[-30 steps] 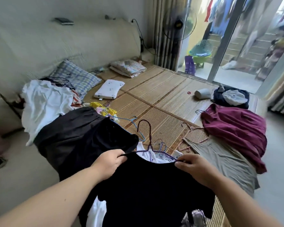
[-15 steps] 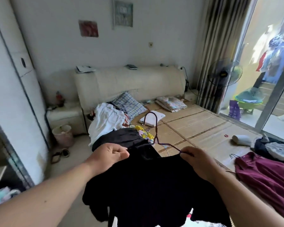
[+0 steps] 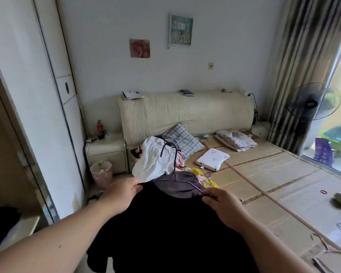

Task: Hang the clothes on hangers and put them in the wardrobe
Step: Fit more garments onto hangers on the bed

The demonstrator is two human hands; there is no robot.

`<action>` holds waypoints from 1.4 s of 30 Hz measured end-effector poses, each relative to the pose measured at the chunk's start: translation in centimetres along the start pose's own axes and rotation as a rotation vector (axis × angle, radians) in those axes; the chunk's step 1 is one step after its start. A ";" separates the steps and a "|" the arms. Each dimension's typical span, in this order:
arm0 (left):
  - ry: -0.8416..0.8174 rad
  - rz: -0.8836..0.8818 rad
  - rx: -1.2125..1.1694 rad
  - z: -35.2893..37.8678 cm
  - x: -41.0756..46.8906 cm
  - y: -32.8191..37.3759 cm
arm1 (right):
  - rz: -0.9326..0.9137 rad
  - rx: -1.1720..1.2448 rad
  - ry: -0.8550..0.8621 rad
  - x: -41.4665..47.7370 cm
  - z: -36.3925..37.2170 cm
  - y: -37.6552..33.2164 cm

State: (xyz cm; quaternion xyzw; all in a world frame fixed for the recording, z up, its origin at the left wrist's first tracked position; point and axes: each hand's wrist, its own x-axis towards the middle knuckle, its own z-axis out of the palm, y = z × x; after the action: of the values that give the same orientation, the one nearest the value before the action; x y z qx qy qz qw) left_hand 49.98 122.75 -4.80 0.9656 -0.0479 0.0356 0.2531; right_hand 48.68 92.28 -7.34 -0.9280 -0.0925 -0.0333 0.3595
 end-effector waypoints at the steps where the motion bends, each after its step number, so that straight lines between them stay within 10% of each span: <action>1: 0.005 -0.008 0.001 -0.7 1.4 -1.2 | 0.018 0.008 0.008 1.6 1.1 -0.4; 16: -0.001 -0.094 -0.016 -5.5 24.1 -15.3 | 0.068 -0.054 0.067 27.9 12.0 -3.5; 42: -0.066 0.140 0.157 7.8 85.6 -23.2 | 0.433 -0.163 -0.055 78.0 17.3 13.0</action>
State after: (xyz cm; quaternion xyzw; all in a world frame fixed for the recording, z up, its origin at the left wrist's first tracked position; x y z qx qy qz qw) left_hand 137.87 132.69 -14.85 0.9773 -0.1208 0.0250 0.1720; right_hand 127.68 105.99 -18.68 -0.9526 0.1022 0.0626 0.2795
